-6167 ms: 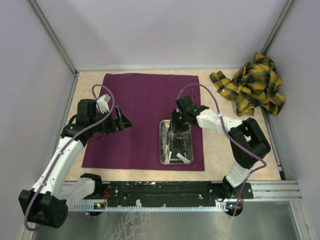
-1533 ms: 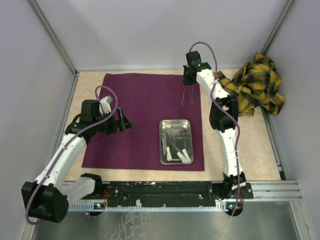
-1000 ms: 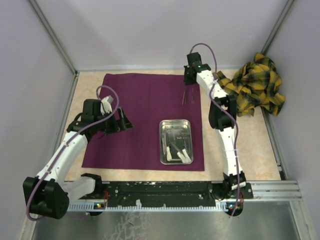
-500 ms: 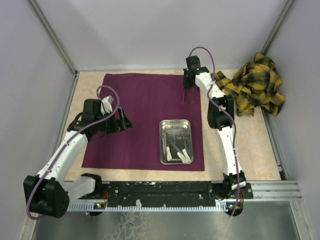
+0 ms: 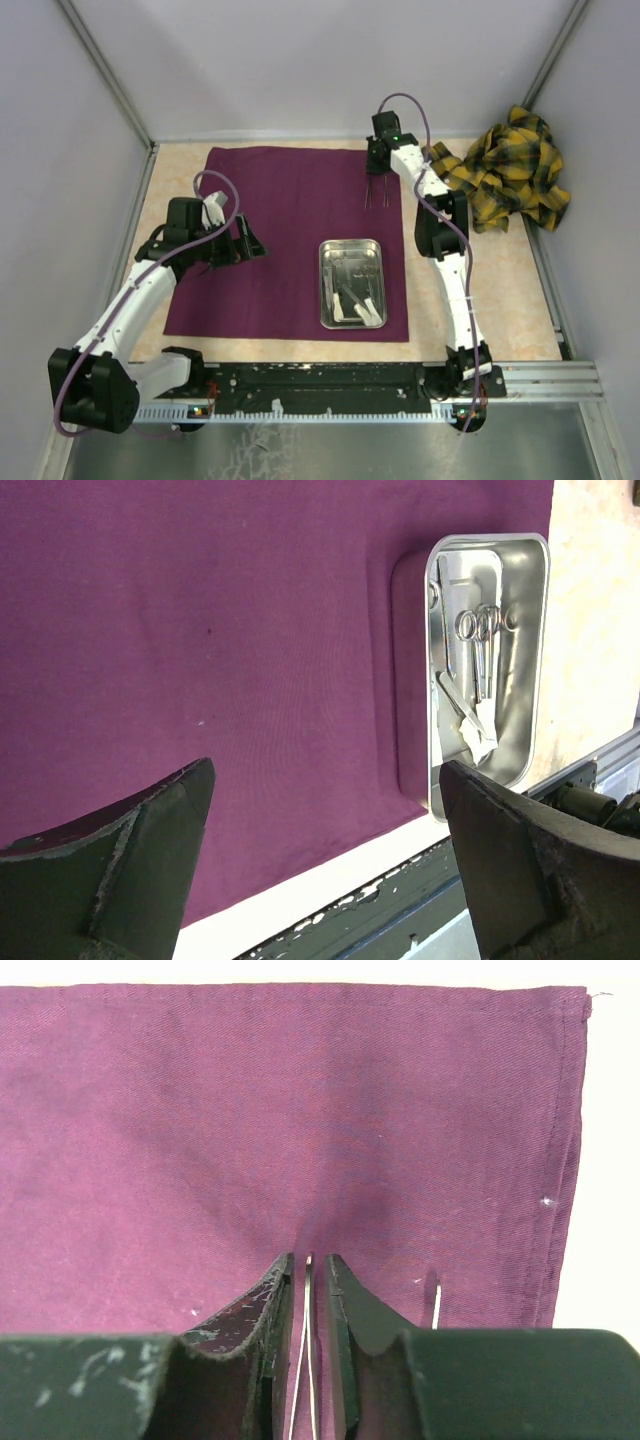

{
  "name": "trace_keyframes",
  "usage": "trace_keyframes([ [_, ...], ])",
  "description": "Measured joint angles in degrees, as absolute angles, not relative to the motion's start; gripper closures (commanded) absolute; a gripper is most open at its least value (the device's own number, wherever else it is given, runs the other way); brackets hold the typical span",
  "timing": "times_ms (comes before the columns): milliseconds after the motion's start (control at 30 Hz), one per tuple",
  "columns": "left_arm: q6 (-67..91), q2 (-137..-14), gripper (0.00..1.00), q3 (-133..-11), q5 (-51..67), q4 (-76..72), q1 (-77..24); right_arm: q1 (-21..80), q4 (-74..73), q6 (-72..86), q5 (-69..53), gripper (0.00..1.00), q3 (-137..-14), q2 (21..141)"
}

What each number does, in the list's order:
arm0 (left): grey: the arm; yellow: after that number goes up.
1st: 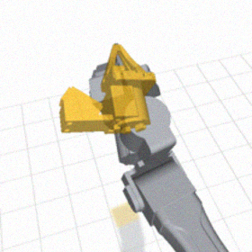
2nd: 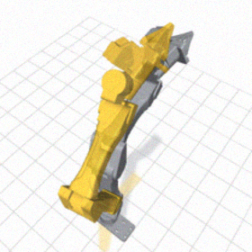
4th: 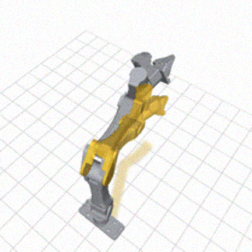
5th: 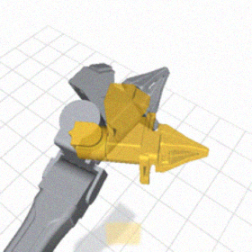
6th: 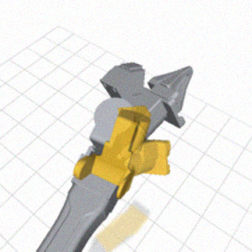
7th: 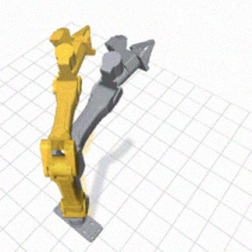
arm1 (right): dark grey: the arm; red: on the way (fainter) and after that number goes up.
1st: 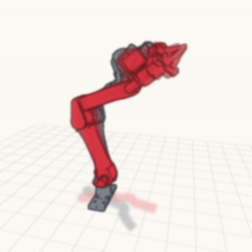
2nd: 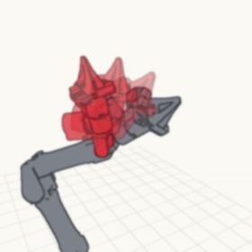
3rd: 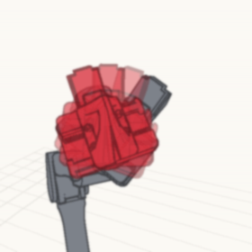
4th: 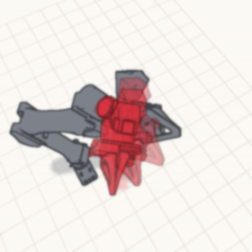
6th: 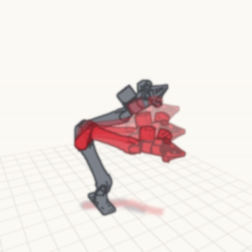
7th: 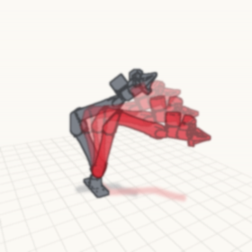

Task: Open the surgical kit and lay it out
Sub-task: Place the medical item in the surgical kit.

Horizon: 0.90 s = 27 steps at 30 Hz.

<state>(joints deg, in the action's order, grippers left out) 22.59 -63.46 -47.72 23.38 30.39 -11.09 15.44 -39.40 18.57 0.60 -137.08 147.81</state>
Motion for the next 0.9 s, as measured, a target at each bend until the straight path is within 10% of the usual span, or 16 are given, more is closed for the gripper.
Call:
trace_keyframes([
  [567, 22.5, -62.7, 0.0, -50.9, 22.5, 32.1, -10.7, 15.2, -40.5, 18.0, 0.6, 0.49, -137.1, 145.5],
  [900, 22.5, -58.8, 0.0, -56.2, 19.8, 36.1, -10.7, 15.2, -38.2, 17.8, -0.2, 0.34, -115.4, 119.2],
])
